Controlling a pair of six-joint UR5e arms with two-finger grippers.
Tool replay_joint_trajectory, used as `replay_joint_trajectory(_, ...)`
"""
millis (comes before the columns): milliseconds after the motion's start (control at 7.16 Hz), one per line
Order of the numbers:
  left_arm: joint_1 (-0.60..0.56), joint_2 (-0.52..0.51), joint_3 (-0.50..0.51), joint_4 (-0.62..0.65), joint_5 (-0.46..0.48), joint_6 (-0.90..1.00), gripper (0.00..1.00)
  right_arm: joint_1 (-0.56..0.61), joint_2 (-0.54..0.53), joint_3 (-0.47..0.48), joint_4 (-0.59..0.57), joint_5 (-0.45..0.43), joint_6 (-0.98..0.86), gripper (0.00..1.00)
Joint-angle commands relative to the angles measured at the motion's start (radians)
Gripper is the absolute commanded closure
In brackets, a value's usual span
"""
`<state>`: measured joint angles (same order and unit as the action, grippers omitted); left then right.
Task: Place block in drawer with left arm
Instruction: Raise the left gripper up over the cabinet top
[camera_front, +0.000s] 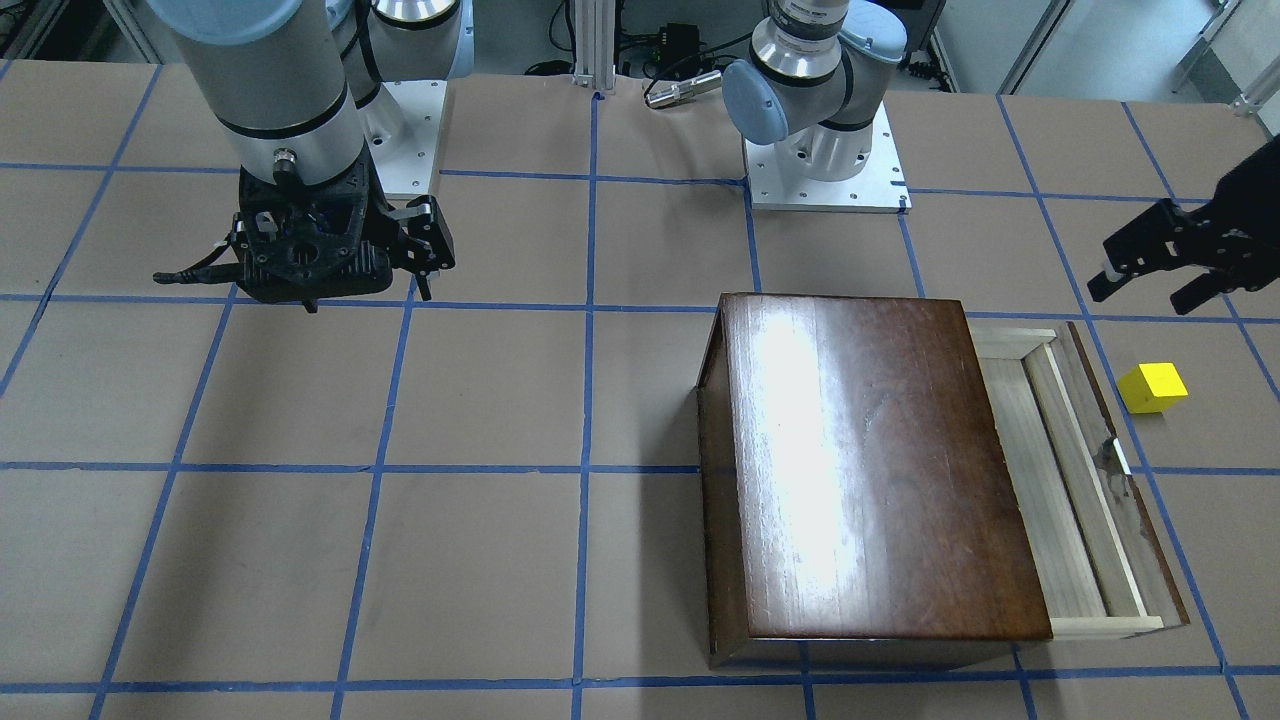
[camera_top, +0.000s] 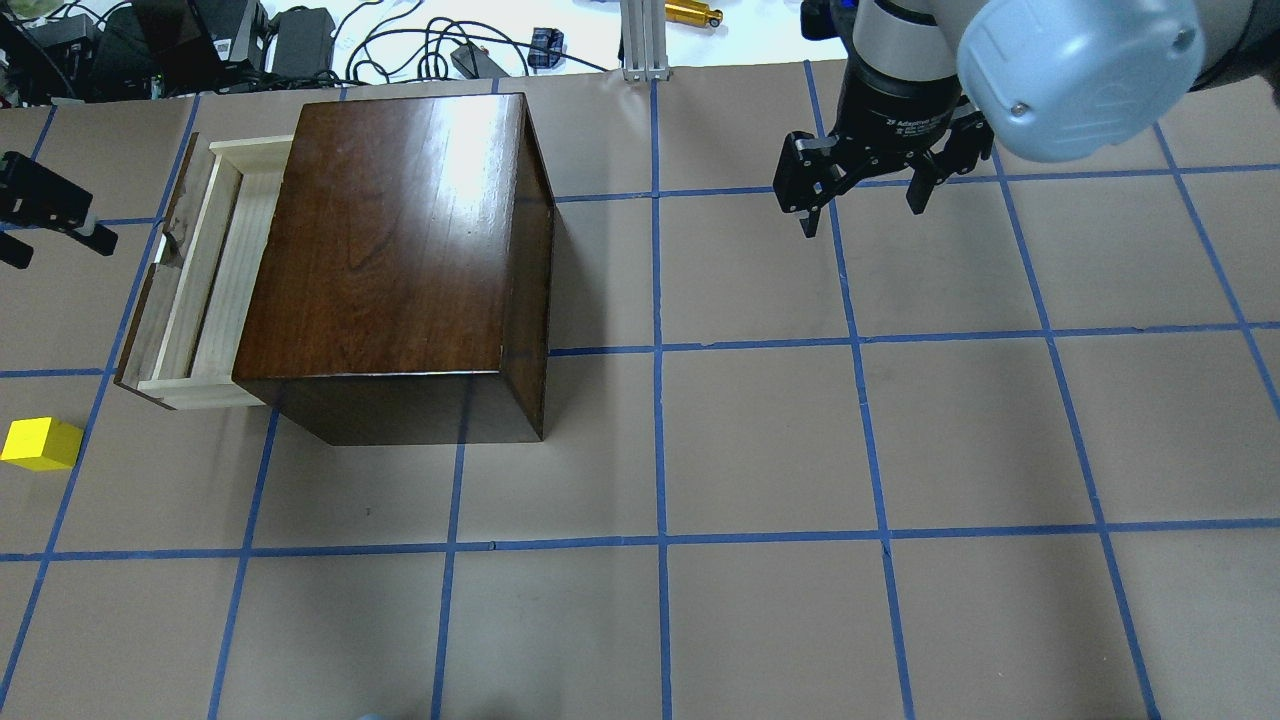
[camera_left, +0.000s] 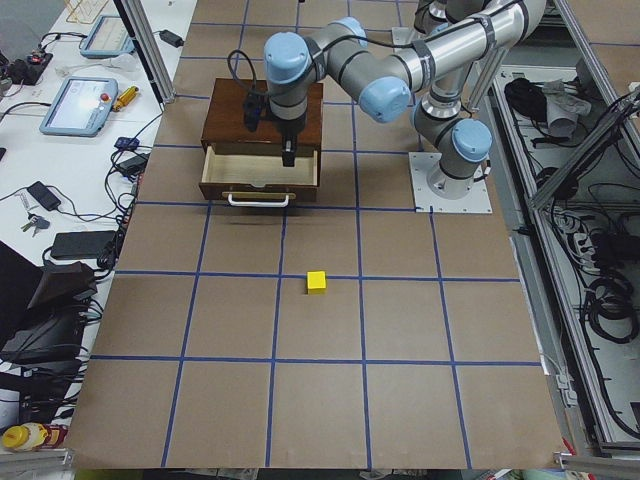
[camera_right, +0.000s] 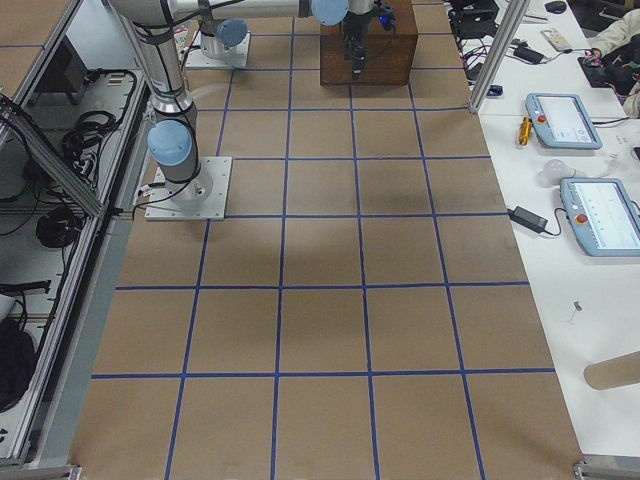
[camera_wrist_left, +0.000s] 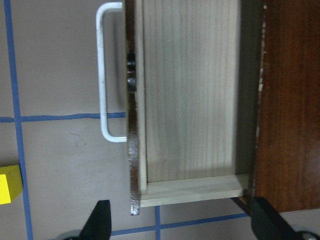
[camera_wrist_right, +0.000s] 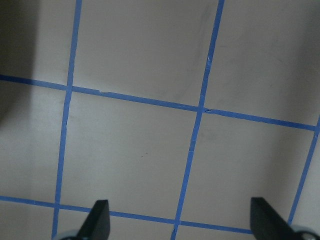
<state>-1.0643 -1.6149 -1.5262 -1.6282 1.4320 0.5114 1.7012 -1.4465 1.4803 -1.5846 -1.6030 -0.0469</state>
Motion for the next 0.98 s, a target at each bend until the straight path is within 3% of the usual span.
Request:
replay_joint_trajectory(0,-0.199,0.032,0.000,0.005,0.071,-0.268,0.00,0.000,0.000,0.000,0.000,0.000,-0.001,0.00)
replay_joint_trajectory(279,-0.334,0.023,0.001,0.022,0.105,-0.471,0.00,0.000,0.000,0.000,0.000,0.000,-0.001,0.00)
replay_joint_trajectory(559,-0.414,0.012,0.001,0.036,0.172,-0.488,0.00,0.000,0.000,0.000,0.000,0.000,0.001,0.00)
replay_joint_trajectory(838,-0.424,0.010,0.001,0.036,0.166,-0.490,0.00,0.000,0.000,0.000,0.000,0.000,-0.001,0.00)
